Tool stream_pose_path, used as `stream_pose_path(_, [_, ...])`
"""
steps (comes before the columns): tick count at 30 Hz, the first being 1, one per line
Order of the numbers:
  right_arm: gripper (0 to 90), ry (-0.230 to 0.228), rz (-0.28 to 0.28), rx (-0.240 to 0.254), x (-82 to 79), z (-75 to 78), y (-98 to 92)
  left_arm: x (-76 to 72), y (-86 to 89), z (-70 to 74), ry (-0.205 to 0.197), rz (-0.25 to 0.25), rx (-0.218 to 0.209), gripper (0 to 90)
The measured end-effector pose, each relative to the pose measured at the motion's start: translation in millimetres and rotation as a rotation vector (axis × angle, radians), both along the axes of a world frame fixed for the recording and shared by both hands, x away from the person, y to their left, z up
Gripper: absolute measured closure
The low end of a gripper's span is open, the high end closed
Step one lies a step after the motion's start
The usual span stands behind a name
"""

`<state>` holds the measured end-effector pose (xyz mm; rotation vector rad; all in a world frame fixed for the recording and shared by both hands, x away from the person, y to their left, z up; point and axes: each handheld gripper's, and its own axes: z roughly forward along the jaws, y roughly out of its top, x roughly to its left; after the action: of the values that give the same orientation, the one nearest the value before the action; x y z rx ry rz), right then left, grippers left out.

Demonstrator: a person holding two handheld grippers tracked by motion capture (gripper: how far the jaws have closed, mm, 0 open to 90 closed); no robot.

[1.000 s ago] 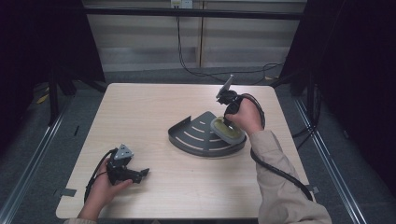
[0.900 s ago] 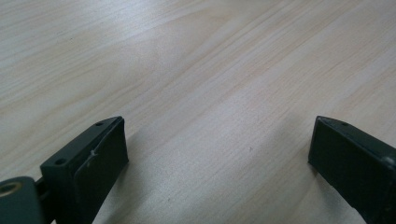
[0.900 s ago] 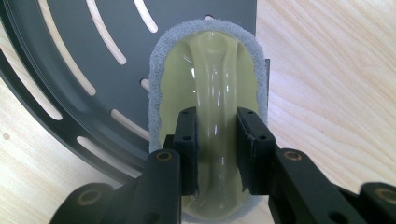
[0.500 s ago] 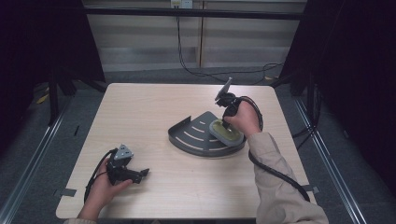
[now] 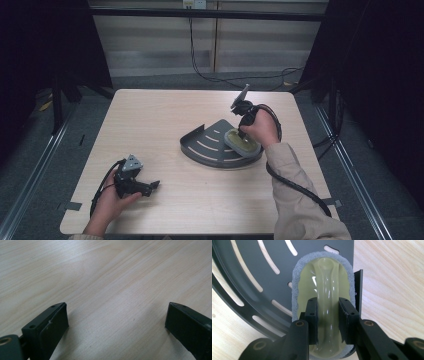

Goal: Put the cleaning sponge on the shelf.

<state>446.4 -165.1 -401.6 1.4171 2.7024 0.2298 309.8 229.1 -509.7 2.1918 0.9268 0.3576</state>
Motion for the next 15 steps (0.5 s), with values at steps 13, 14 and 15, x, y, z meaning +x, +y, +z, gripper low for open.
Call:
stream_pose_path(13, [71.3,0.002,-0.004,0.002,1.9,-1.9,0.5,-0.1,0.2,0.0,0.003,-0.003,0.002,4.1])
stream_pose_path(14, [71.3,0.002,-0.005,0.0,2.1,-1.9,0.4,-0.2,-0.1,-0.1,0.003,0.001,-0.004,4.1])
stream_pose_path(15, [71.3,0.002,-0.008,0.004,2.4,-2.4,0.0,-0.2,-0.1,-0.1,0.003,0.0,-0.003,4.1])
